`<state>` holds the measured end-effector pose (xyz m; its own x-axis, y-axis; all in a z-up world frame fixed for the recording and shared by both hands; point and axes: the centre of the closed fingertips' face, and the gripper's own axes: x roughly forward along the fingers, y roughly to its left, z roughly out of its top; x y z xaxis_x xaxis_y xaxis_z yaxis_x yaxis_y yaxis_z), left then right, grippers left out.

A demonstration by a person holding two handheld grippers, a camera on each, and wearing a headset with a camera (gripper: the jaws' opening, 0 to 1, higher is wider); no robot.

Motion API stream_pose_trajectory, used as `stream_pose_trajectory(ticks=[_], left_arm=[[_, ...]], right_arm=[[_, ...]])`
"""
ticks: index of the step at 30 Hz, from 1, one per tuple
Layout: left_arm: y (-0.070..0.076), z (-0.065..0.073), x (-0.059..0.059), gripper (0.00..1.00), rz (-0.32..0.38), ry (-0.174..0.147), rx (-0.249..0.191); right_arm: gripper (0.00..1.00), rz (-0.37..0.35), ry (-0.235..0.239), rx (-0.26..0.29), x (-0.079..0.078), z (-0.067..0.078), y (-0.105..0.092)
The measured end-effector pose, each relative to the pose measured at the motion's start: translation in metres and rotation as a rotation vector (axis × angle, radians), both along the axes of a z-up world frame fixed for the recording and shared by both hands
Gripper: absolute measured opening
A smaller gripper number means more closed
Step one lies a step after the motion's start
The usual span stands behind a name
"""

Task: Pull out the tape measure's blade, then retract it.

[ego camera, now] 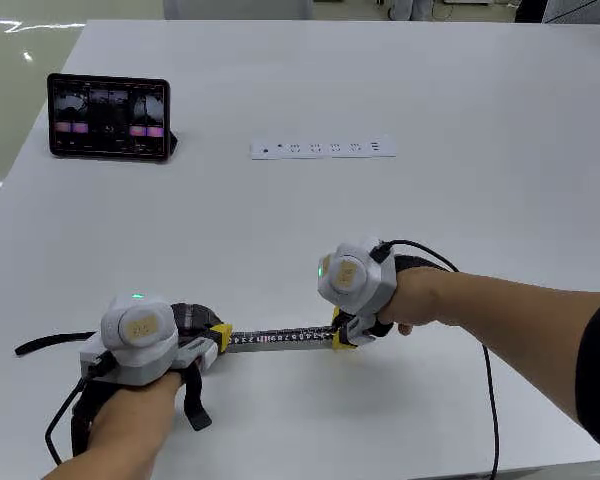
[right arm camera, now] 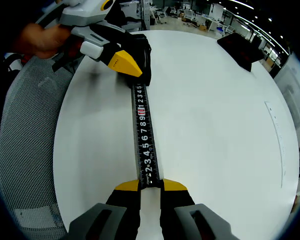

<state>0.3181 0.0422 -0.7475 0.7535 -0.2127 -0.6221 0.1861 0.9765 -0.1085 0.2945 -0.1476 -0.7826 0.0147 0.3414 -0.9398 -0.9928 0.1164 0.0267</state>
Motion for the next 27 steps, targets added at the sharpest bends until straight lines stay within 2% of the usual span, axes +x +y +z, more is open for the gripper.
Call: stream_pose_trajectory(ticks=[9, 18, 27], left_arm=[[0.0004, -0.0002, -0.0008, 0.6, -0.006, -0.007, -0.007], [0.0017, -0.0007, -0.001, 0.6, -0.002, 0.002, -0.03], [0.0004, -0.0024, -0.0006, 0.6, -0.019, 0.007, -0.018]], right_arm=[[0.11, 0.005, -0.001, 0.006, -0.0008, -0.0004, 0.0024], [0.1, -0.015, 0.016, 0.013, 0.0001, 0.0, 0.0046], [0.11, 0.013, 0.009, 0.009, -0.0011, -0.0006, 0.007]])
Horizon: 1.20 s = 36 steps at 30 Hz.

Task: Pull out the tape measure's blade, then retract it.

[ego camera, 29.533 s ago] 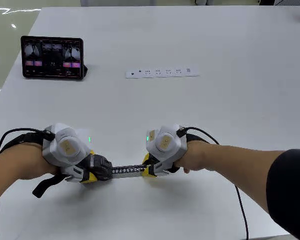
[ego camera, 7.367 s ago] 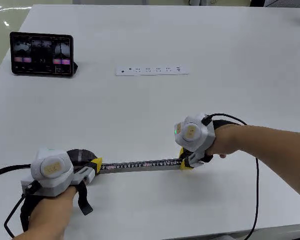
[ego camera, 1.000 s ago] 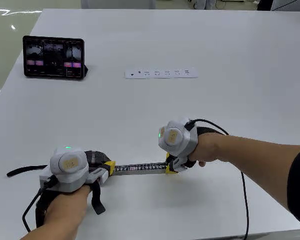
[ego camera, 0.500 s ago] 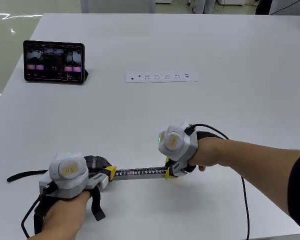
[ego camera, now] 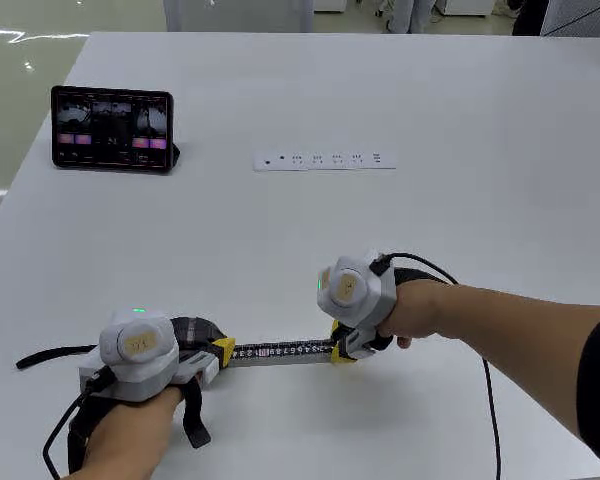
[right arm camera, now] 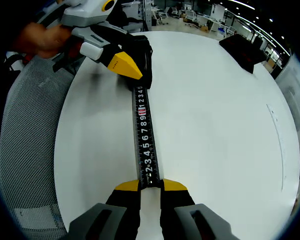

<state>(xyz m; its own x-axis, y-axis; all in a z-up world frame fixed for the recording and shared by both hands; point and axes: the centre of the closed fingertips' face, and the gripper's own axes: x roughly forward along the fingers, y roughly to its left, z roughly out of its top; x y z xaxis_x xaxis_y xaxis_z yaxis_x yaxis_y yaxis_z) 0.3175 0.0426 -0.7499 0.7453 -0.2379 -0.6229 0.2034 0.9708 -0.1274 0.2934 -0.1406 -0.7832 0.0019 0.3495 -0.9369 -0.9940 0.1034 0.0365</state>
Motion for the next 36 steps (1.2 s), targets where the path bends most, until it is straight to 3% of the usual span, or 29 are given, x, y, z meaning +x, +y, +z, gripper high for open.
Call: stream_pose_trajectory(ticks=[10, 36], left_arm=[[0.0, 0.0, 0.0, 0.6, -0.015, 0.018, -0.004], [-0.001, -0.001, -0.001, 0.6, -0.013, 0.027, -0.023]], right_arm=[[0.11, 0.023, 0.002, -0.005, 0.001, 0.0, 0.004], [0.1, 0.018, -0.001, 0.004, 0.001, 0.0, 0.014]])
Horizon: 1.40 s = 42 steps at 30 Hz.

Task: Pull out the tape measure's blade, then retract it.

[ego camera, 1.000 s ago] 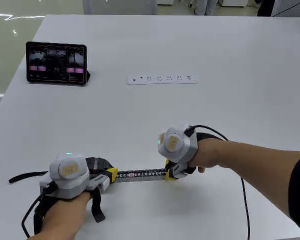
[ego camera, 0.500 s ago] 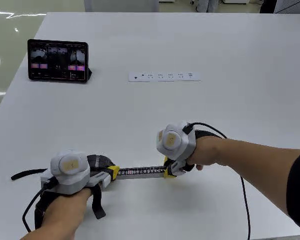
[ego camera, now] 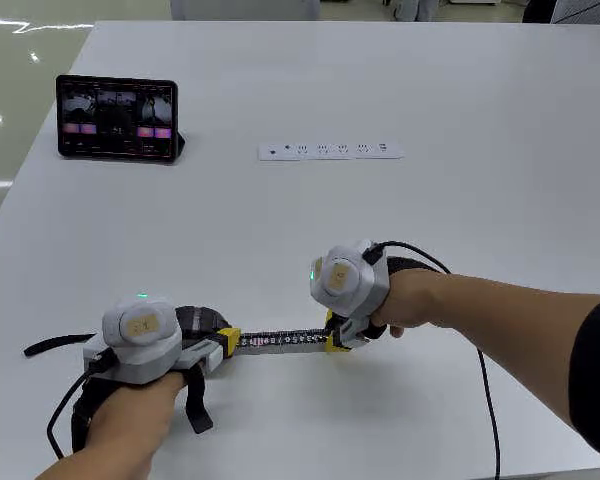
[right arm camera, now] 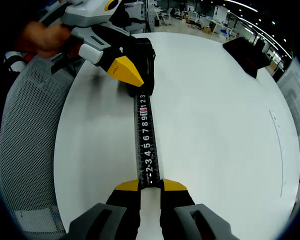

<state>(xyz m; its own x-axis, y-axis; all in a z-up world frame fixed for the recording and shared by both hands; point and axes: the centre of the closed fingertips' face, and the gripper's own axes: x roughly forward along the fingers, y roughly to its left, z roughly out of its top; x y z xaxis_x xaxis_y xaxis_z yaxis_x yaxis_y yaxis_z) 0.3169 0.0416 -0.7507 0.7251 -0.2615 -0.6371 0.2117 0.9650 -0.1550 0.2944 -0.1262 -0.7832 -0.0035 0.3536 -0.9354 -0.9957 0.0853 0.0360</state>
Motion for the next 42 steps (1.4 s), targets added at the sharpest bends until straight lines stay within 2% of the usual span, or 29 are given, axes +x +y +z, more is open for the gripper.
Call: stream_pose_trajectory(ticks=[42], left_arm=[[0.0, -0.002, 0.001, 0.61, 0.0, 0.019, -0.011]], right_arm=[[0.1, 0.007, 0.005, -0.005, 0.0, 0.001, 0.016]])
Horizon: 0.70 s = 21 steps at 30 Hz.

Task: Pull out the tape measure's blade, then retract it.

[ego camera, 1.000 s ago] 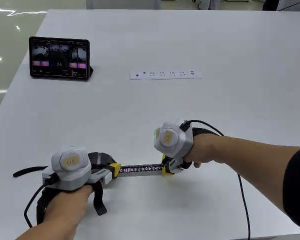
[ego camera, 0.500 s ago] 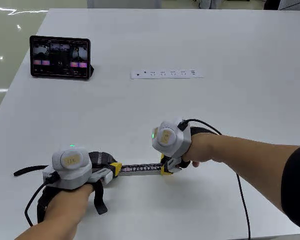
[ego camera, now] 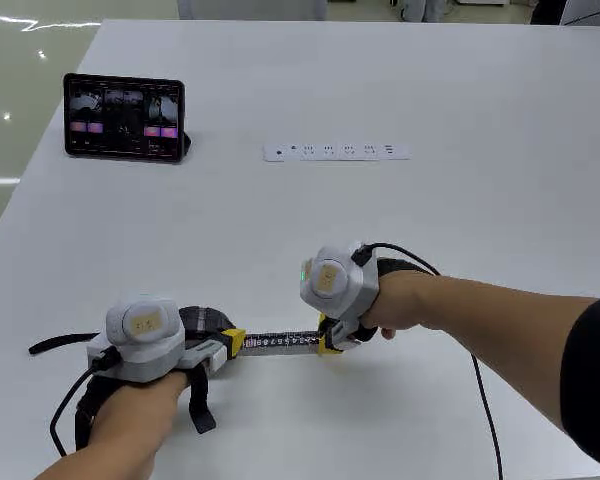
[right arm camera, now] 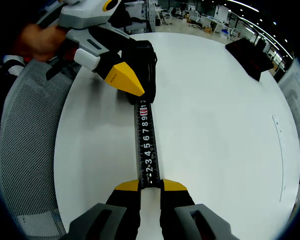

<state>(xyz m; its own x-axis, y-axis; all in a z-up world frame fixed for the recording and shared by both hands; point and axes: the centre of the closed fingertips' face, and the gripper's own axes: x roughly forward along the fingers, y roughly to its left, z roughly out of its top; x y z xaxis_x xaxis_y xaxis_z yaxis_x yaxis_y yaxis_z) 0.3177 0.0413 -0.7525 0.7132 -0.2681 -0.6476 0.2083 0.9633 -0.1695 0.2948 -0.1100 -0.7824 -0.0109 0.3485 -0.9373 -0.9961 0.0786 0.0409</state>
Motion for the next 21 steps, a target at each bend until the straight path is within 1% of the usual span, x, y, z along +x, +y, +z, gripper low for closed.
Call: stream_pose_trajectory(ticks=[21], left_arm=[[-0.0003, -0.0003, -0.0009, 0.61, -0.001, 0.009, -0.006]], right_arm=[[0.1, -0.009, 0.007, 0.004, 0.0003, 0.0002, 0.0076]])
